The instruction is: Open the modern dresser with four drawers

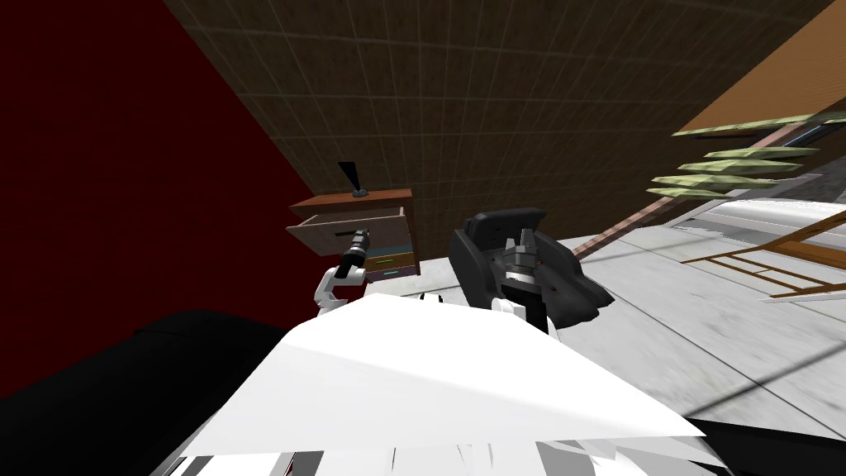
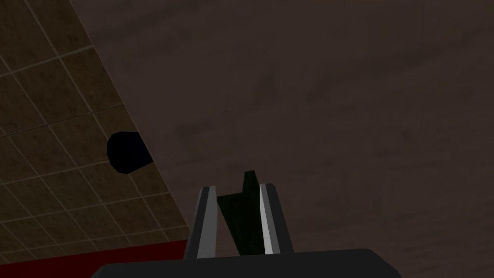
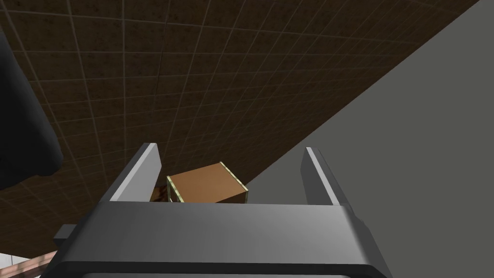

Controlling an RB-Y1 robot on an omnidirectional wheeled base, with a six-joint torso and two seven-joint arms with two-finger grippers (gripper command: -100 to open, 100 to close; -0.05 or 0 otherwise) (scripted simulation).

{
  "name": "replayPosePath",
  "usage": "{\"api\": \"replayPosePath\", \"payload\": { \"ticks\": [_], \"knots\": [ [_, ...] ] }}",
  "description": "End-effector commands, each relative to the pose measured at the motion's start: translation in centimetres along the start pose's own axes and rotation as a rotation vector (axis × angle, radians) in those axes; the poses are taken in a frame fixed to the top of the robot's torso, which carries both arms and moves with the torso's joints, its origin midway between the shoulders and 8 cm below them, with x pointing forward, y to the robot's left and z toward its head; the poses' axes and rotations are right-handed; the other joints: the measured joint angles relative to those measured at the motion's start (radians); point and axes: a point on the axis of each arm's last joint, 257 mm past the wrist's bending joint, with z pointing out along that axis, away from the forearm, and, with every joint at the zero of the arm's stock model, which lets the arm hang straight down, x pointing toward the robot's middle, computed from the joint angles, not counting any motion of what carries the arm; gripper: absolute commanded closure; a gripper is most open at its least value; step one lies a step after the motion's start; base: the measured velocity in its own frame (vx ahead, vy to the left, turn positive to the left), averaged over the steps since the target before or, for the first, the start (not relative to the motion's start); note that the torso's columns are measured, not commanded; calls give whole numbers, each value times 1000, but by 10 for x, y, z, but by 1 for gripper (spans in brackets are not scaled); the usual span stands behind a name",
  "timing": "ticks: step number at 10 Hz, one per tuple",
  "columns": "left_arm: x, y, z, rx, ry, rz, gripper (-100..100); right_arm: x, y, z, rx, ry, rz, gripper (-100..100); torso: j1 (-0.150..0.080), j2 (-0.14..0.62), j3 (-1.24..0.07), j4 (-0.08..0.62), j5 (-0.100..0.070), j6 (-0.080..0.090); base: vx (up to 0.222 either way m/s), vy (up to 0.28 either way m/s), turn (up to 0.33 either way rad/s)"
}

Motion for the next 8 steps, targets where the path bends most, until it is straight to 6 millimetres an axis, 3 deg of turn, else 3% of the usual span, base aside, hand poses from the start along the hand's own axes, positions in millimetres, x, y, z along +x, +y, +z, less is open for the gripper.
{"api": "replayPosePath", "payload": {
  "ticks": [1, 8],
  "knots": [
    [-5, -12, -5, 0, -4, 1, -100, 0, 0, 0, 0, 0, 0, 0, 2, -4, -2, 1, -1, 0, 33, 9, -16],
    [-16, -52, -26, -3, -9, 5, -100, 0, 0, 0, 0, 0, 0, 0, -2, 3, 1, 5, -4, -1, 43, 13, -9]
  ]
}}
